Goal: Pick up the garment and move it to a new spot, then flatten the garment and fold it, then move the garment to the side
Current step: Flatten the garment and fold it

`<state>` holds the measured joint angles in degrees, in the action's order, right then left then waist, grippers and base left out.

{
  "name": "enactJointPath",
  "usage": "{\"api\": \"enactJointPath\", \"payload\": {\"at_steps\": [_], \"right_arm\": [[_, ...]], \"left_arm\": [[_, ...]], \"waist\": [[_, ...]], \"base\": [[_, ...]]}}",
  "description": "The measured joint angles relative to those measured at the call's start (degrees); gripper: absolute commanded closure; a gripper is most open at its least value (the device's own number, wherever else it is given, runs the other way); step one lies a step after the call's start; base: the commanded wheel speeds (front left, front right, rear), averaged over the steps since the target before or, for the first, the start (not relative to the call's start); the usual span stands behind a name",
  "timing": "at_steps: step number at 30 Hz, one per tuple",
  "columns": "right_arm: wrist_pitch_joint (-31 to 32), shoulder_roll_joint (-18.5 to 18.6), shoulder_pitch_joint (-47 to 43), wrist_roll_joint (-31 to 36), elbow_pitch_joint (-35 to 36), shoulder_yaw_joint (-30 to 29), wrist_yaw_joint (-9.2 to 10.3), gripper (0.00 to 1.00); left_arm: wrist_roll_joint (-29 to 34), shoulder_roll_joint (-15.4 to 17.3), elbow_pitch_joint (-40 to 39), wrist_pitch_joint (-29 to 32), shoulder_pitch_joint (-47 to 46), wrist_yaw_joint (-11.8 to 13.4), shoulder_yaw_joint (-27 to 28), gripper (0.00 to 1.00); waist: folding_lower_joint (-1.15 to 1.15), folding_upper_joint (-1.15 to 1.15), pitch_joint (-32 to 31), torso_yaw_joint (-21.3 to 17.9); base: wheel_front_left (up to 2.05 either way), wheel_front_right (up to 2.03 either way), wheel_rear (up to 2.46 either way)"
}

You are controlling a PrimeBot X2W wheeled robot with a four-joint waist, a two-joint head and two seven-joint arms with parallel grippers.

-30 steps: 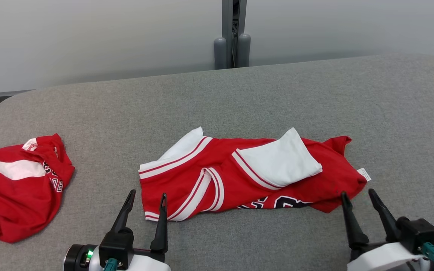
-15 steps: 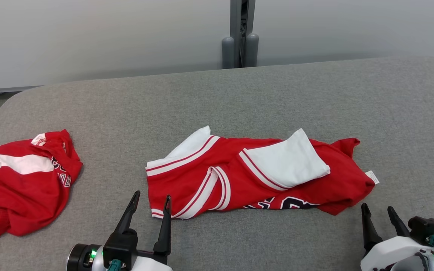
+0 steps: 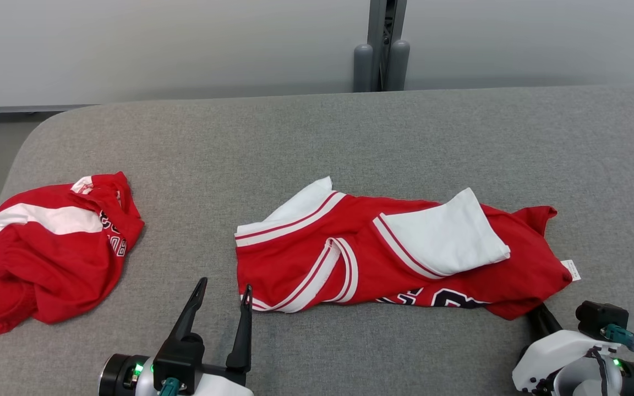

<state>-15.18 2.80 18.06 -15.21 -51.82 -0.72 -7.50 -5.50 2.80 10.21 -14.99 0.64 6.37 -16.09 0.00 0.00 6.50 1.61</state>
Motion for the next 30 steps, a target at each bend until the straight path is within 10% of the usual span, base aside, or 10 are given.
{"api": "enactJointPath", "payload": {"at_steps": [21, 30], "right_arm": [[0.32, 3.78, -2.20, 32.59, 19.57, -20.12, -0.01, 1.00], [2.87, 8.06, 2.25, 38.57, 16.67, -24.94, -0.01, 1.00]], "left_arm": [[-1.54, -0.01, 0.01, 0.00, 0.01, 1.11, -1.23, 0.00], [-1.45, -0.01, 0.11, 0.00, -0.13, 0.88, -1.35, 0.00]], "waist": [[0.00, 0.00, -0.96, -1.86], [0.00, 0.00, -0.36, -0.29]], "base": [[0.00, 0.00, 0.00], [0.00, 0.00, 0.00]]}}
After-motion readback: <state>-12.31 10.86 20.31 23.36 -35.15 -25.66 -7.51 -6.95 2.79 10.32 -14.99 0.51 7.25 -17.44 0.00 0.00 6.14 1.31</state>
